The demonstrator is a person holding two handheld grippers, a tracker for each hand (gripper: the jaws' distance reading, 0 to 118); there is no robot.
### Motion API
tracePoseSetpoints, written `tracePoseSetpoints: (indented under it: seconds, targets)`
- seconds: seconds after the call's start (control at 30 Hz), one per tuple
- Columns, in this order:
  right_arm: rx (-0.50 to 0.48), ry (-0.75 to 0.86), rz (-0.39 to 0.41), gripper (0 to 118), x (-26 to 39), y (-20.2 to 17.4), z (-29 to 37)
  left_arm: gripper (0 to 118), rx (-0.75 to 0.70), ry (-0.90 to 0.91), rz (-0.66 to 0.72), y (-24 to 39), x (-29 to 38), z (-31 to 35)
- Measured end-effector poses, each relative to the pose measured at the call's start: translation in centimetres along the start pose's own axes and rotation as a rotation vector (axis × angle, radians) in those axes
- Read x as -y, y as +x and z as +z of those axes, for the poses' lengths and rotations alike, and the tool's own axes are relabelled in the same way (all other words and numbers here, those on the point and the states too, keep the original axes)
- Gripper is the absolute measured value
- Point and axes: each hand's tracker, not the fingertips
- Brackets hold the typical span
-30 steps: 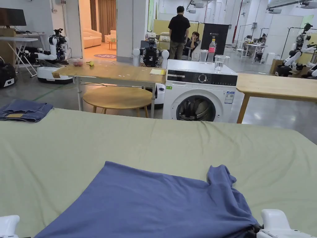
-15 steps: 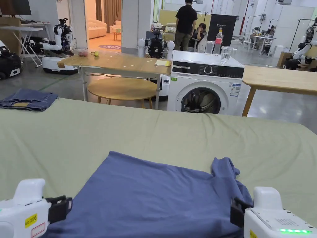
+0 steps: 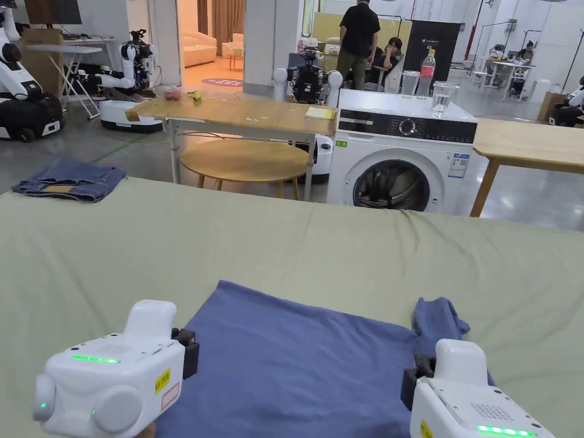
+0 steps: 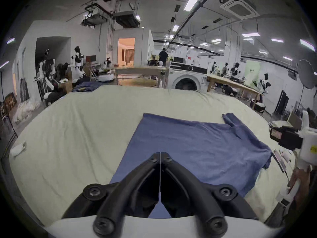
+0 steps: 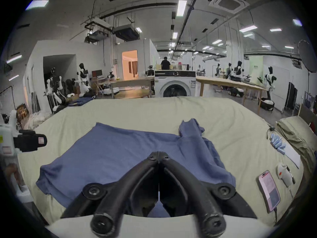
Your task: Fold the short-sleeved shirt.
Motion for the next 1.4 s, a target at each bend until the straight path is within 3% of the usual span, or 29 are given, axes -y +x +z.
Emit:
tracePoseSetpoints:
  seconds: [0.37, 0.43, 0.53, 0.77, 0.87, 0.93, 0.97, 1.0, 1.07, 1.1, 1.17, 1.23, 1.3, 1.4]
  targets:
    - [0.005, -0.102, -0.016, 0, 0.1, 2.1, -5.3, 0, 0.056, -0.3, -0.007, -5.6, -12.7, -19.9]
    - [0.008, -0.118, -0.013, 0, 0.2, 2.6, -6.0, 38, 0.066, -0.378, -0.032, -5.7, -14.0, -23.8]
    - [0.017, -0.139, -0.014, 0, 0.3, 3.1, -6.8, 64, 0.075, -0.454, -0.04, -5.7, -14.4, -27.8]
    - [0.04, -0.179, -0.036, 0, 0.9, 4.5, -7.7, 70, -0.024, -0.565, -0.071, -5.0, -11.5, -34.9]
    - [0.047, -0.193, -0.053, 0, 1.0, 5.1, -7.7, 72, -0.048, -0.496, -0.104, -4.0, -11.4, -34.2]
    - [0.045, -0.201, -0.069, 0, 0.8, 5.5, -7.6, 70, -0.077, -0.47, -0.182, -2.9, -11.0, -33.9]
    - [0.046, -0.203, -0.073, 0, 0.6, 5.7, -7.6, 63, -0.055, -0.454, -0.226, -2.1, -10.6, -33.6]
    - [0.047, -0.206, -0.076, 0, 0.3, 5.8, -7.5, 51, -0.036, -0.454, -0.254, -1.5, -10.6, -33.5]
    - [0.053, -0.207, -0.08, 0, -0.6, 6.3, -7.2, 7, -0.018, -0.456, -0.254, -1.0, -10.7, -33.2]
    - [0.058, -0.205, -0.089, 0, -1.3, 6.7, -7.0, 0, -0.02, -0.457, -0.252, -0.7, -10.6, -32.9]
    - [0.072, -0.197, -0.1, 2, -3.0, 7.9, -6.7, 0, -0.028, -0.447, -0.234, -0.8, -10.3, -31.9]
    - [0.092, -0.196, -0.097, 30, -4.9, 9.5, -6.8, 0, -0.021, -0.411, -0.186, -1.7, -10.4, -30.3]
    - [0.111, -0.198, -0.098, 44, -6.9, 11.7, -7.5, 0, -0.014, -0.384, -0.179, -2.5, -10.4, -28.1]
    - [0.127, -0.265, -0.082, 49, -8.9, 14.8, -11.0, 0, -0.009, -0.337, -0.183, -3.5, -10.7, -24.5]
